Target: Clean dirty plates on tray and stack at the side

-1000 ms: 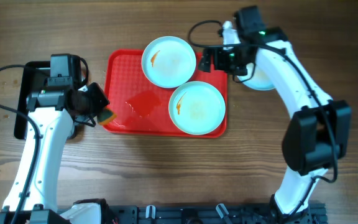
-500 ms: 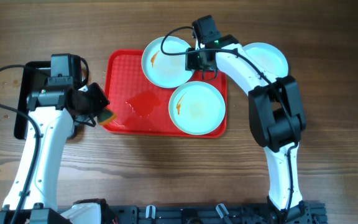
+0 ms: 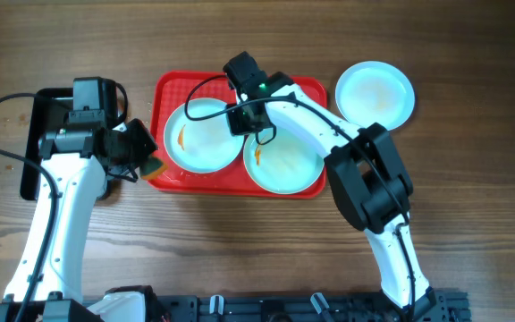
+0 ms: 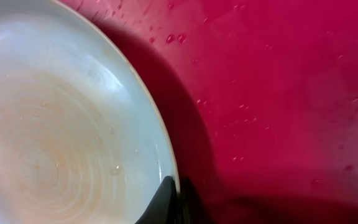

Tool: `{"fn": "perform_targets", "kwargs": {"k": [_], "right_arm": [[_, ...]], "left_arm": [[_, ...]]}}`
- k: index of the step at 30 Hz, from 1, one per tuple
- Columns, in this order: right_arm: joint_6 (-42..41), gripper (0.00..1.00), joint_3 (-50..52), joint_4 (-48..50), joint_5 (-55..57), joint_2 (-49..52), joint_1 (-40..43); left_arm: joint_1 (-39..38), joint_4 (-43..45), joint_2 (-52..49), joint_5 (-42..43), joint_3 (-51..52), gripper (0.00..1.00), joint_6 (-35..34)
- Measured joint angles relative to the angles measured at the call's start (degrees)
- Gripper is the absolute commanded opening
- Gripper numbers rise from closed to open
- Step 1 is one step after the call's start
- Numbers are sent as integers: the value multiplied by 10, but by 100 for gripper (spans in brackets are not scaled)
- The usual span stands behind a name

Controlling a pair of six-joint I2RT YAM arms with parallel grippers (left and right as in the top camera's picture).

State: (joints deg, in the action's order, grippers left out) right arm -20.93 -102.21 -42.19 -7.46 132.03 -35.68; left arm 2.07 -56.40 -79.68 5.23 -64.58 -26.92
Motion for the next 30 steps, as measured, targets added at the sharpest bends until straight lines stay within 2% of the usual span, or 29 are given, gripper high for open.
{"fn": "perform_targets", "kwargs": {"k": [5,7,10,15,20,23,26,28,30], "right_arm": [[4,4,0,0,-6,0,-7],[15,4,0,0,-11,0,-7],[17,4,0,0,-13,0,-7],[17,5,0,1,-15,0,-7],[17,4,0,1,-15,0,-7],[19,4,0,0,-15,0,-7],[28,4,0,0,-15,0,-7],[31,4,0,0,-15,0,-7],[32,4,0,0,-15,0,-7]], "left_arm": [[0,14,0,1,1,4,0],[0,73,-1,15,16,4,0],[-1,174,-21,78,58,4,0],[-46,280,-121,136,92,4,-3],[-130,368,-228,141,95,4,-26],[-148,359,-239,98,92,4,-29],[-149,357,-235,4,87,4,-24],[-150,349,-232,-84,87,4,1],[-152,331,-231,-207,87,4,24]]}}
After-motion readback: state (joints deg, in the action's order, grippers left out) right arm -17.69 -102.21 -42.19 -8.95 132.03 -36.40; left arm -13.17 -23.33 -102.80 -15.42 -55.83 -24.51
